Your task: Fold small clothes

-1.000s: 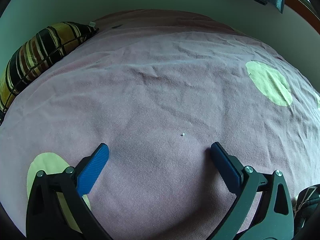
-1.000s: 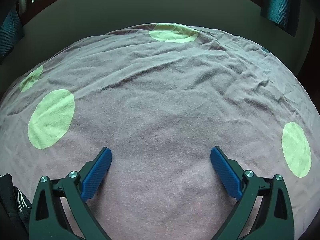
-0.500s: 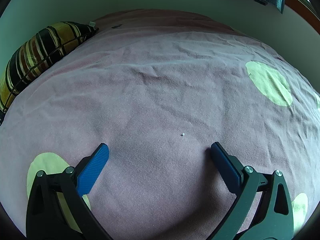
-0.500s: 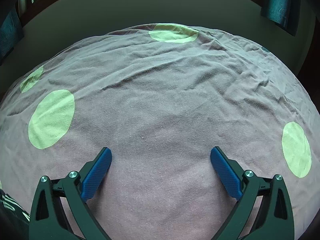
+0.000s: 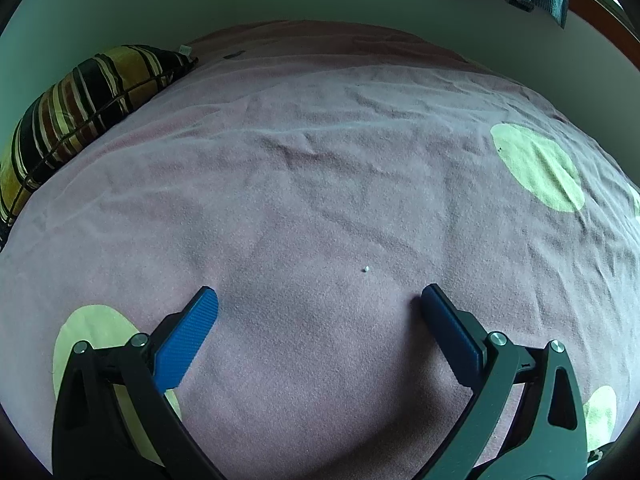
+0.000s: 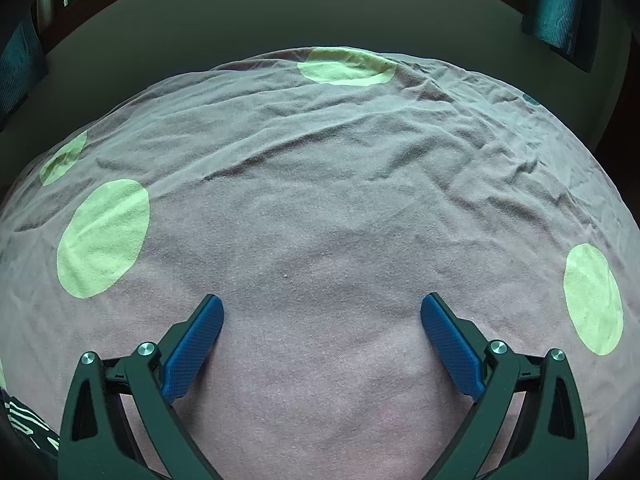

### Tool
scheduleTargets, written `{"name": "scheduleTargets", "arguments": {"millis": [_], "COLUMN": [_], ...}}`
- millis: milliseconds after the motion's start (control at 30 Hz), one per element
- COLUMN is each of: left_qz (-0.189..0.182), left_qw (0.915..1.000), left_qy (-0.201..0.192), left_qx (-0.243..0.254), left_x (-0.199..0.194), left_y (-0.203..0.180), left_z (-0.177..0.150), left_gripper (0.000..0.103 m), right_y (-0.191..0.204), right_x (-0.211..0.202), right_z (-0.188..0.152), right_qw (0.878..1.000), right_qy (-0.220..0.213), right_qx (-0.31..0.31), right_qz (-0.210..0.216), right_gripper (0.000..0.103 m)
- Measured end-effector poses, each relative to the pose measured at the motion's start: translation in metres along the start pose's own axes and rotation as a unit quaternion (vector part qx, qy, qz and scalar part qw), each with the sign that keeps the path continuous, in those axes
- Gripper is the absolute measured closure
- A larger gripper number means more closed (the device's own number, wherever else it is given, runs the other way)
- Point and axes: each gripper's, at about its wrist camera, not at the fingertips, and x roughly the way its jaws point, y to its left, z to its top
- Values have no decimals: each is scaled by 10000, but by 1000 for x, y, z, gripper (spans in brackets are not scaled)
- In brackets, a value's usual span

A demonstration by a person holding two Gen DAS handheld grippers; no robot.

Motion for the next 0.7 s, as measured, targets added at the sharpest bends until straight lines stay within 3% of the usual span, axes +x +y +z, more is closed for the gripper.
{"name": "scheduleTargets", "arguments": {"millis": [700], "left_qz": [-12], "left_qw": [10000], "left_qy": [11], "left_qx": [-7], "left_x": [-1], "left_y": [3], "left_z": [3], "left_gripper": [2], "right_y": [5], "right_x": [-3], "right_z": [6], "right_qw": [10000], "right_qy": [16], "right_qx": [-35], "right_qz": [-12], "right_gripper": [4]}}
